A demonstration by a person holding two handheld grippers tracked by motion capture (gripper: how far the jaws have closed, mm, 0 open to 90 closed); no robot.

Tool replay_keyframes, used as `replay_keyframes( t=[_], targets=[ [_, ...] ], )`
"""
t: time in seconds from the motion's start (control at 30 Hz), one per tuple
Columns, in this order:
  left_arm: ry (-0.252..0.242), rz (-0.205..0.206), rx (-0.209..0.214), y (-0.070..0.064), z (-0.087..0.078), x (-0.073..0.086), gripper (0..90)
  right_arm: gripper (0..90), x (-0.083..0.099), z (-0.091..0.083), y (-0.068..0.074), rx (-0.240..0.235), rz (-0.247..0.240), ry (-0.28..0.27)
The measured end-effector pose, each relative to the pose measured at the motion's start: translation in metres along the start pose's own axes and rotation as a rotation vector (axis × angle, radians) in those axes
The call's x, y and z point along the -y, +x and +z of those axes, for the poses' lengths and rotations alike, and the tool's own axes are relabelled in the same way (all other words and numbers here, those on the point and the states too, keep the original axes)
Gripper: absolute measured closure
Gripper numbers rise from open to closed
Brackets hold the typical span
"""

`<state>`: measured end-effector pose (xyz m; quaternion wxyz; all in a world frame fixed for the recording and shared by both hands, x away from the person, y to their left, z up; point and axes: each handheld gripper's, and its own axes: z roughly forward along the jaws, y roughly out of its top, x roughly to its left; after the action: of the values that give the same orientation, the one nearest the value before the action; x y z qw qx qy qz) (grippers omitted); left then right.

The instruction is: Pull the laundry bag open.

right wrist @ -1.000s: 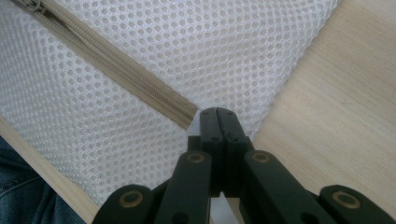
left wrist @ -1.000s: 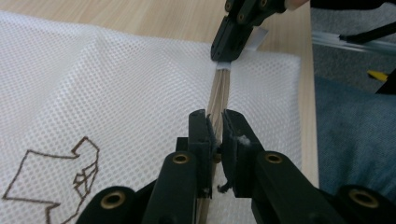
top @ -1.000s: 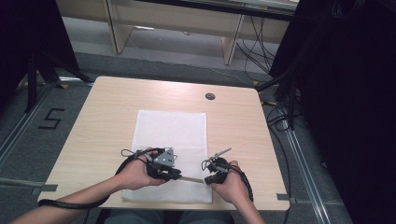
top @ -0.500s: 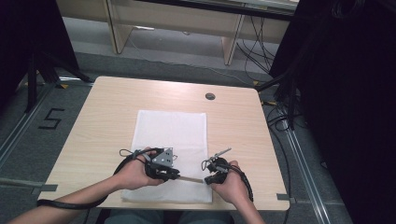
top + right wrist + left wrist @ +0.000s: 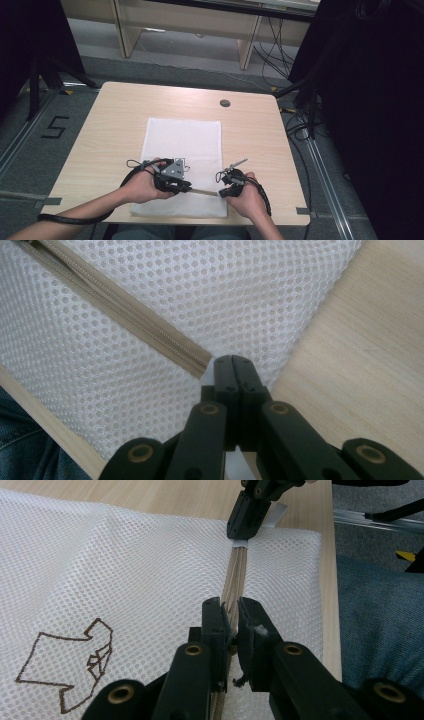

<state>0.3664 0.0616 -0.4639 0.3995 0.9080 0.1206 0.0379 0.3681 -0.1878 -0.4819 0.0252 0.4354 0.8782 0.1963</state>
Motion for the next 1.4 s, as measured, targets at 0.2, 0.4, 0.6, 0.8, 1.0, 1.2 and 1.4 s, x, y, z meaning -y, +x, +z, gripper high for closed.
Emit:
replay_keyframes(
  t=[0.2,0.4,0.6,0.8,1.0,1.2,1.4],
  targets=[
    [0.008,0.008,0.001,-0.001,0.0,0.001,82.0,90.0,0.0,0.0,0.0,-0.001,0.0,0.0],
    [0.003,0.0,0.004,0.0,0.0,0.002,82.0,90.0,0.0,0.0,0.0,-0.001,0.002,0.001],
    [0.006,0.005,0.002,0.002,-0.003,0.004,82.0,90.0,0.0,0.0,0.0,-0.003,0.003,0.004],
    [-0.003,-0.013,0.002,0.002,-0.005,0.006,82.0,90.0,0.0,0.0,0.0,-0.001,0.008,0.002],
    [0.003,-0.001,-0.008,0.001,-0.007,0.007,82.0,90.0,0.0,-0.001,0.002,0.008,0.022,0.014],
    [0.0,-0.006,-0.003,0.004,-0.01,0.008,82.0,90.0,0.0,-0.001,0.002,0.011,0.028,0.017],
    [-0.004,-0.005,-0.009,0.002,-0.01,0.008,82.0,90.0,0.0,0.0,0.001,0.006,-0.001,0.0]
  ],
)
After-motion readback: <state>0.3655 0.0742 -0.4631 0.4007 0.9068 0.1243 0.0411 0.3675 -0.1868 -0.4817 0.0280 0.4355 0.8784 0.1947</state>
